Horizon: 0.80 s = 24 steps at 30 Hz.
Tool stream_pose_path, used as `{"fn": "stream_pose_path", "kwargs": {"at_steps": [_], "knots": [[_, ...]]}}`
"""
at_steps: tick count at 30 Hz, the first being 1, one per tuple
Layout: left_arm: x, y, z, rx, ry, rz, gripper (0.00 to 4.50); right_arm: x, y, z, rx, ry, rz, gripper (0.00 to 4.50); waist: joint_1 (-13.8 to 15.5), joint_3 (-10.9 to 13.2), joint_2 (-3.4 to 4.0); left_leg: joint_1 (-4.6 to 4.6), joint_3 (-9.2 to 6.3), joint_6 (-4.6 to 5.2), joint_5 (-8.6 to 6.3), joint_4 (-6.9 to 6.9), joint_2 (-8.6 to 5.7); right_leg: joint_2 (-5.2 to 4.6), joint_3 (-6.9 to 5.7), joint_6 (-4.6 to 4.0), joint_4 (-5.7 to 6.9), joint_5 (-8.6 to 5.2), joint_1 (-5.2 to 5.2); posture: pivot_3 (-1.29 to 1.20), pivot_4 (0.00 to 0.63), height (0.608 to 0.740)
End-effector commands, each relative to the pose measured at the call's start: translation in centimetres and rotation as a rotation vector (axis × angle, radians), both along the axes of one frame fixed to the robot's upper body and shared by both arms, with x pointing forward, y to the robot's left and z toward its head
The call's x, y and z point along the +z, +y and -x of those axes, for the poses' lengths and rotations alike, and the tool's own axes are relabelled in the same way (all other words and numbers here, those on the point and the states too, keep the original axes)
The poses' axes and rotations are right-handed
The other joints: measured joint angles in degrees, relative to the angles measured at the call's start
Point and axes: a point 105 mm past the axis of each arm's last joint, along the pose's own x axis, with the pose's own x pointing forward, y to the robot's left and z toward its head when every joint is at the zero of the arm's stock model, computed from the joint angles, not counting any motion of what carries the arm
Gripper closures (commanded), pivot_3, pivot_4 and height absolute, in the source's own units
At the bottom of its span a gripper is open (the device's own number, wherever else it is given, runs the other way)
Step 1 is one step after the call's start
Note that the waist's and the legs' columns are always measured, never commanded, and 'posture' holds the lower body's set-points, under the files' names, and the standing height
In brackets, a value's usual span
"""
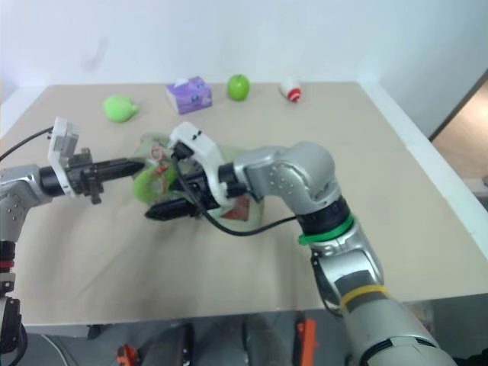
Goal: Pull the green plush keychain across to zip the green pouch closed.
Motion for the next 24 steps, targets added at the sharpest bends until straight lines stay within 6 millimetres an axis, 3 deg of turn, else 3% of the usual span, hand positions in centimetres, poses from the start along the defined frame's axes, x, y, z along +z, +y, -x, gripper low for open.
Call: {"fn": "stream_pose_path", "kwargs": {"at_steps": [1, 7, 12, 19, 24], "knots": [[0.9, -0.2, 0.2, -0.009, -0.044, 0.014, 4.50, 1.3, 0.3, -1.1, -0.047, -0.091, 0.004, 0.04, 0.00, 0.00, 0.00, -0.01, 0.00, 0.00, 0.00, 0.00, 0.00, 0.00, 0.00, 0.00, 0.00, 0.00, 0.00, 0.00, 0.150, 0.740], [0.7, -0.3, 0.1, -0.009, -0.043, 0.021, 4.50, 2.2, 1.1, -1.7, -0.062, -0.139, -0.005, 0.04, -0.01, 0.00, 0.00, -0.04, -0.06, 0.00, 0.00, 0.00, 0.00, 0.01, -0.06, 0.00, 0.00, 0.00, -0.04, 0.00, 0.150, 0.740], [0.7, -0.4, 0.0, -0.009, -0.045, 0.024, 4.50, 4.1, 0.9, -1.7, -0.041, -0.134, -0.064, 0.04, 0.01, 0.00, 0.00, -0.10, -0.11, 0.00, 0.00, 0.00, 0.00, 0.00, -0.10, 0.00, -0.01, 0.00, -0.07, 0.00, 0.150, 0.740], [0.6, -0.3, -0.2, -0.006, -0.043, 0.026, 4.50, 5.2, 1.5, -0.1, 0.057, -0.085, -0.111, 0.04, 0.00, 0.00, 0.00, -0.12, -0.19, 0.00, 0.00, -0.01, 0.00, 0.01, -0.18, -0.04, -0.01, -0.02, -0.10, 0.00, 0.150, 0.740], [0.6, -0.3, -0.4, -0.005, -0.048, 0.030, 4.50, 4.5, 0.9, 0.8, 0.116, -0.087, -0.083, 0.04, 0.02, 0.00, 0.00, -0.16, -0.29, 0.00, 0.00, -0.02, 0.00, 0.00, -0.27, -0.06, -0.01, -0.04, -0.08, 0.00, 0.150, 0.740]]}}
